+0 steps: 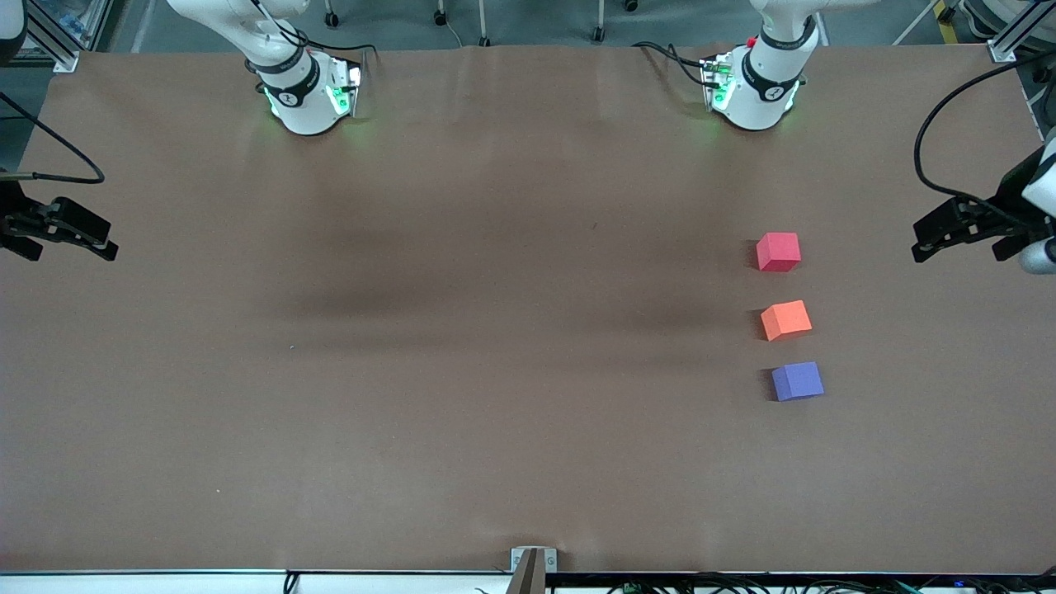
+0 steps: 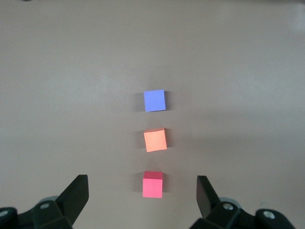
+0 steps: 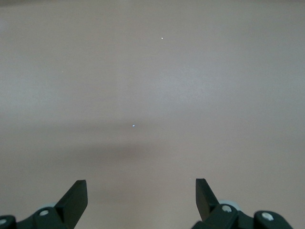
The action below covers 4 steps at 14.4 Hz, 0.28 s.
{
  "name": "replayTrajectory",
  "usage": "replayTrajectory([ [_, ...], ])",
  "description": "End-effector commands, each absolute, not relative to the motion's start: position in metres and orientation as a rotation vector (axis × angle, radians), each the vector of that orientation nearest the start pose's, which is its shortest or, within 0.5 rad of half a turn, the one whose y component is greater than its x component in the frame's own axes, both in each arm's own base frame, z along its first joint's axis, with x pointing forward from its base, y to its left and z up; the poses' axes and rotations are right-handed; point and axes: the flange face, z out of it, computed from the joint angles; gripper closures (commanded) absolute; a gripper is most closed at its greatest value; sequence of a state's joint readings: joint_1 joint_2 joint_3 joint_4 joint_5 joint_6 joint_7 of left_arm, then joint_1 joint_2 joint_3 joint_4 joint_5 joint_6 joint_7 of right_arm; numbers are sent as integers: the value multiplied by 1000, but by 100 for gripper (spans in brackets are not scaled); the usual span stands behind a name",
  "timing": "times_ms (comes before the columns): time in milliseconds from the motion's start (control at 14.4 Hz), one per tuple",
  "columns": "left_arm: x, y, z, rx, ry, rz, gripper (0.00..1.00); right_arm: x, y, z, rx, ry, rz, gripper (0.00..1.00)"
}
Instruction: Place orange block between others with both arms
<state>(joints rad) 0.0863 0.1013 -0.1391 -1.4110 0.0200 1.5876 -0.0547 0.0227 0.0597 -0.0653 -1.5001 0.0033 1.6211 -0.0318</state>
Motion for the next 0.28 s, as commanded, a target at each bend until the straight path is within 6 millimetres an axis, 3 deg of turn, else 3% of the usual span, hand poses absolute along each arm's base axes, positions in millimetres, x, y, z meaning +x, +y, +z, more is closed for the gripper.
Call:
replayTrajectory([
  [0,577,-3,653,-3170,-24,-91,0,577,-22,630,-3151,2,-104,0],
  [208,576,-17,649,-3159,-93,-73,0,575,-22,630,-3149,2,-89,0],
])
